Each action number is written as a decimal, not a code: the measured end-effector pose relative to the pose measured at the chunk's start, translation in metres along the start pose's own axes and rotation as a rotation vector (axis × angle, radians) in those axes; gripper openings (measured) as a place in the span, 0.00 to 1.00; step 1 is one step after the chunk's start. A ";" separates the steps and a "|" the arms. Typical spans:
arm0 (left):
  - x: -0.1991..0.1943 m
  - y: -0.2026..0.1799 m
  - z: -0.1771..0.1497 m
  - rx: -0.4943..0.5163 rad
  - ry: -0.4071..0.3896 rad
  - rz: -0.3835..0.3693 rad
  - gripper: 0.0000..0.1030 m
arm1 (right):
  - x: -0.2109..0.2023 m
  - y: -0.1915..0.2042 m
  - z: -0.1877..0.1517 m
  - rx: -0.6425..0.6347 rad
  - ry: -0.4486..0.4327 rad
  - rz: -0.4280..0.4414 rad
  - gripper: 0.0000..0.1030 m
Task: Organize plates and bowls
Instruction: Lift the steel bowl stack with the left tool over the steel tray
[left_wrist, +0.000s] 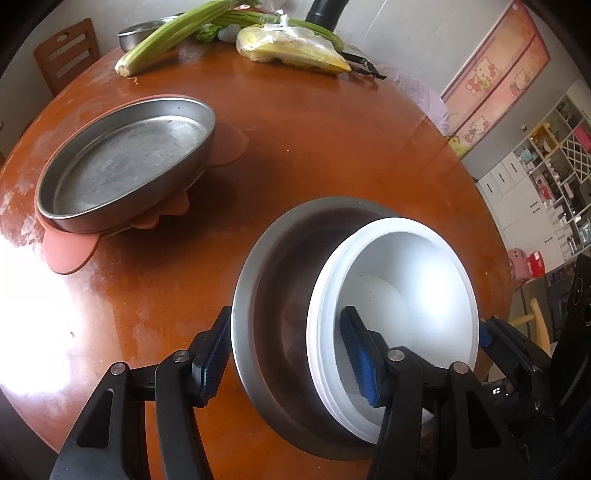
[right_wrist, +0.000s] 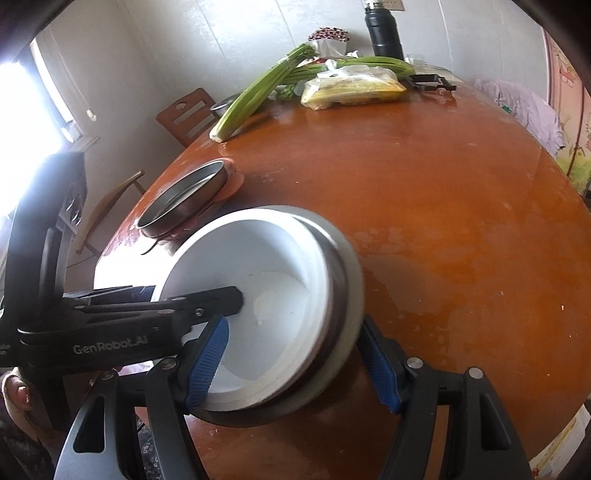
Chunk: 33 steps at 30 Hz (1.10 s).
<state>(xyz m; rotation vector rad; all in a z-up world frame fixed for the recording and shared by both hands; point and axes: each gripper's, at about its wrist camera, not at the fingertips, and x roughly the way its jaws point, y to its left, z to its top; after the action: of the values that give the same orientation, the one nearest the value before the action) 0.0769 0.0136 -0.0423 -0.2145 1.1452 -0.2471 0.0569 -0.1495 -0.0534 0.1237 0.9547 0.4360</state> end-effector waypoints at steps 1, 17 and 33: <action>0.000 0.000 0.000 0.000 0.002 -0.001 0.55 | 0.000 0.000 0.000 -0.001 -0.003 0.005 0.68; 0.005 -0.014 0.004 0.018 0.024 -0.011 0.48 | -0.005 -0.003 -0.001 0.002 -0.006 0.023 0.67; -0.016 -0.019 0.002 0.034 -0.019 -0.013 0.48 | -0.028 0.000 -0.003 -0.021 -0.055 0.021 0.67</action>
<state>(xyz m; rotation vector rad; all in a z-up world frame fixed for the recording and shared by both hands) 0.0713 0.0008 -0.0219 -0.1936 1.1201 -0.2750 0.0402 -0.1613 -0.0339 0.1265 0.8949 0.4599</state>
